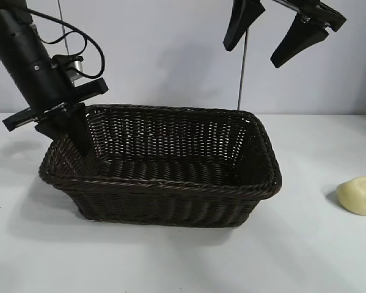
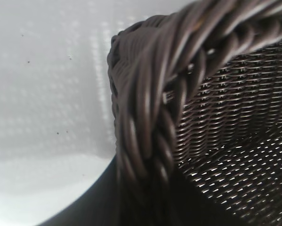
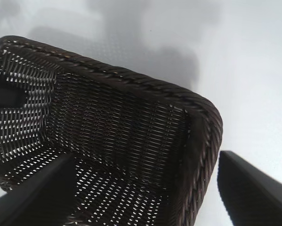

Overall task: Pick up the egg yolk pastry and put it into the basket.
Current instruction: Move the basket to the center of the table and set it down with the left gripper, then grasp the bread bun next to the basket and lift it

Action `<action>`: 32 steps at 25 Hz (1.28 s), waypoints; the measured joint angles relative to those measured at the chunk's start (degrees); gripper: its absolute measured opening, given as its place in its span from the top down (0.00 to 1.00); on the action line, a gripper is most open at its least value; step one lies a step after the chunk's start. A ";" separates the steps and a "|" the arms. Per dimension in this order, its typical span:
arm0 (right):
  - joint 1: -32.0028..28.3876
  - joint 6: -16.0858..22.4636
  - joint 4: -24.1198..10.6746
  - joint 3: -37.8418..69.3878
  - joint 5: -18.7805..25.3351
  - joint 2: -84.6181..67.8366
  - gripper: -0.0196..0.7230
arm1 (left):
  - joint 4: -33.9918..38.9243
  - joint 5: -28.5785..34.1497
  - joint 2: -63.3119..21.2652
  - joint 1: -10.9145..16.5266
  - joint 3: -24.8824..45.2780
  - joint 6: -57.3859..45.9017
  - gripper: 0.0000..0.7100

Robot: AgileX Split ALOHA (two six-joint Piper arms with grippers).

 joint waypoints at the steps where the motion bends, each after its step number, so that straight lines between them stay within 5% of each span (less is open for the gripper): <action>1: 0.00 0.00 0.00 0.00 0.00 0.00 0.18 | -0.15 0.00 0.12 0.00 -0.07 0.04 0.86; 7: 0.00 0.00 0.00 0.00 -0.12 0.00 0.18 | -0.60 -0.27 0.23 0.00 -0.22 0.11 0.82; 13: 0.00 0.00 0.00 0.00 -0.12 0.00 0.18 | -1.65 -1.77 0.43 0.00 -0.22 0.11 0.34; 15: 0.00 0.00 0.00 0.00 -0.12 0.00 0.18 | -1.60 -1.77 0.43 0.00 -0.22 0.11 0.27; 32: 0.00 0.00 0.00 0.00 -0.12 0.00 0.18 | 3.84 -0.15 -10.73 0.00 -0.22 -0.71 0.23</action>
